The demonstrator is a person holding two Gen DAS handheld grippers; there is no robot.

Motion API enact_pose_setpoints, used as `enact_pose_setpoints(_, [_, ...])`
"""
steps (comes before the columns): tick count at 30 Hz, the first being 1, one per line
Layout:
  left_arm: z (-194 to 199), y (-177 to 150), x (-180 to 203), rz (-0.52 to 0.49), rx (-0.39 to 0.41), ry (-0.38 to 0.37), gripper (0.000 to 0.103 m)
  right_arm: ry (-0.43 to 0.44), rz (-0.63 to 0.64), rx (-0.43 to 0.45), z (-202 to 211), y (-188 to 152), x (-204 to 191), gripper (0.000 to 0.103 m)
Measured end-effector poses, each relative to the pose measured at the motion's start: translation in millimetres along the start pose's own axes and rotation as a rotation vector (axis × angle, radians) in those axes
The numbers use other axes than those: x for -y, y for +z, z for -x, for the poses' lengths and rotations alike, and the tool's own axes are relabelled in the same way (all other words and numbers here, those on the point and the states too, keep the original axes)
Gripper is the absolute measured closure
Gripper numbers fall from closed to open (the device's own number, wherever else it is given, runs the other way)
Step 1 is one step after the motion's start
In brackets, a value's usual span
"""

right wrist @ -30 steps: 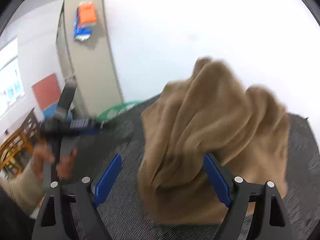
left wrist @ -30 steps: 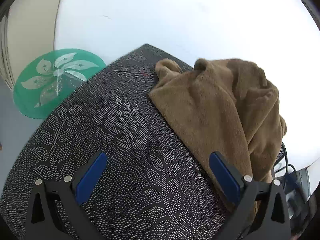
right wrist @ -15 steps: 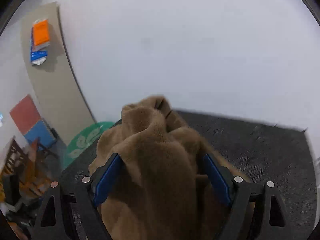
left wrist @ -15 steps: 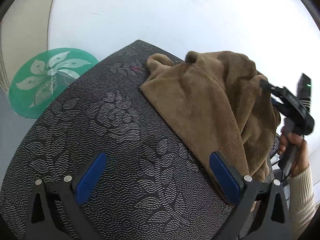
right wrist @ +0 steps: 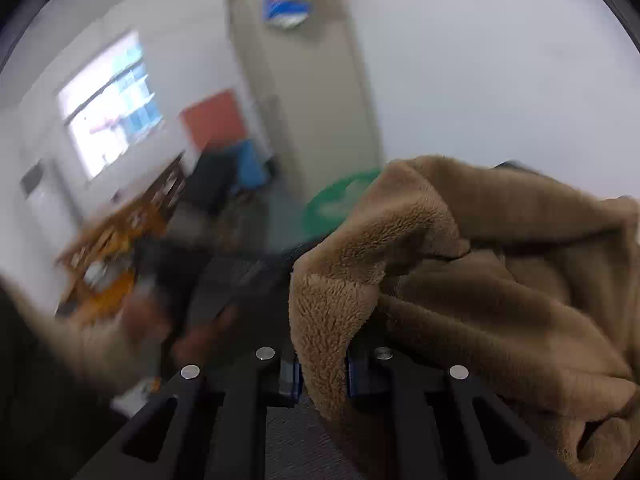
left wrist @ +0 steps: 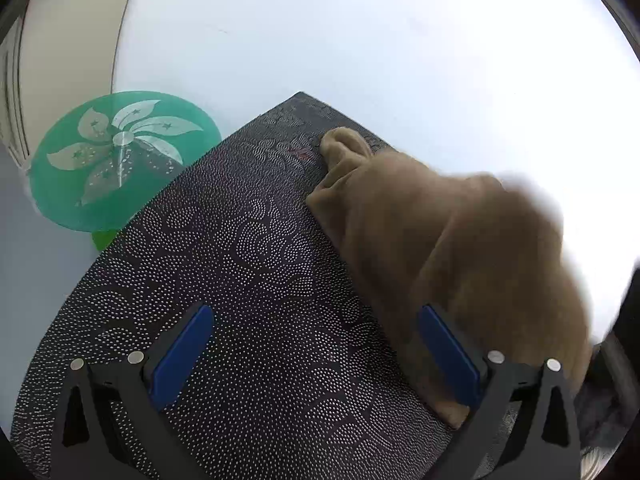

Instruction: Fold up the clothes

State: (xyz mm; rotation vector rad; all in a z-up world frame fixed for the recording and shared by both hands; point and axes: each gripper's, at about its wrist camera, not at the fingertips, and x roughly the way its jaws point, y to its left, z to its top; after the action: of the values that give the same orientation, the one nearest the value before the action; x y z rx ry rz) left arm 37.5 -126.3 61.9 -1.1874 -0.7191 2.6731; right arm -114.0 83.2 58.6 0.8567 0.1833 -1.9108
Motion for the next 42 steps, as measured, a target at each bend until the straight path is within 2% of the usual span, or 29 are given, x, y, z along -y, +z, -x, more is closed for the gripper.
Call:
enact_pose_setpoints(2, [6,1,-2,0.002,0.006,-0.007,0.000,0.014,0.005,-0.030,-9,-17,-20,0.086])
enact_pose_setpoints(5, [13,1,-2,0.000,0.015,-0.016,0.000,-0.019,-0.005,-0.055,-17,-37,-33,0.086])
enact_pose_setpoints(10, [14,1,11,-0.045,0.015,-0.005,0.000,-0.053,-0.086,-0.037,-16,-54,-30,0.082])
enact_pose_setpoints(12, [11,0,15,-0.061,0.001,-0.002,0.000,-0.053,-0.118,-0.018,-11,-57,-30,0.077])
enact_pose_setpoints(13, [9,-1,18,-0.068,-0.006,-0.004,0.000,-0.053,-0.130,-0.002,-8,-59,-32,0.066])
enact_pose_setpoints(14, [8,-1,21,-0.075,-0.012,-0.004,0.000,-0.051,-0.142,0.018,-3,-61,-33,0.042])
enact_pose_setpoints(16, [4,-2,27,-0.096,-0.024,0.001,0.000,-0.067,-0.163,0.080,15,-66,-35,0.021])
enact_pose_setpoints(19, [0,-3,39,-0.135,-0.036,0.019,0.000,-0.116,-0.218,0.163,42,-73,-33,0.021])
enact_pose_setpoints(22, [-6,-2,50,-0.168,-0.041,0.028,0.000,-0.176,-0.319,0.264,68,-77,-16,0.021])
enact_pose_setpoints(24, [-11,-2,59,-0.199,-0.046,0.046,0.000,-0.249,-0.388,0.319,87,-82,-5,0.021])
enact_pose_setpoints(26, [-23,-4,68,-0.244,-0.055,0.096,0.000,-0.334,-0.451,0.362,106,-86,5,0.021])
enact_pose_setpoints(28, [-36,-7,75,-0.283,-0.080,0.162,0.000,-0.404,-0.506,0.378,117,-87,16,0.021])
enact_pose_setpoints(31, [-51,-15,79,-0.320,-0.112,0.203,0.000,-0.422,-0.570,0.395,121,-84,32,0.021])
enact_pose_setpoints(37, [-60,-21,76,-0.326,-0.144,0.229,0.000,-0.443,-0.605,0.310,77,-60,70,0.021])
enact_pose_setpoints(38, [-61,-20,75,-0.326,-0.146,0.230,0.000,-0.452,-0.607,0.281,68,-59,74,0.027])
enact_pose_setpoints(39, [-60,-20,74,-0.333,-0.144,0.236,0.000,-0.465,-0.610,0.253,60,-58,78,0.039])
enact_pose_setpoints(40, [-60,-20,72,-0.341,-0.141,0.243,0.000,-0.483,-0.614,0.229,54,-59,80,0.067])
enact_pose_setpoints(41, [-59,-21,71,-0.350,-0.137,0.252,0.000,-0.491,-0.621,0.214,51,-61,82,0.074])
enact_pose_setpoints(42, [-59,-21,69,-0.359,-0.133,0.263,0.000,-0.487,-0.631,0.210,50,-65,84,0.075])
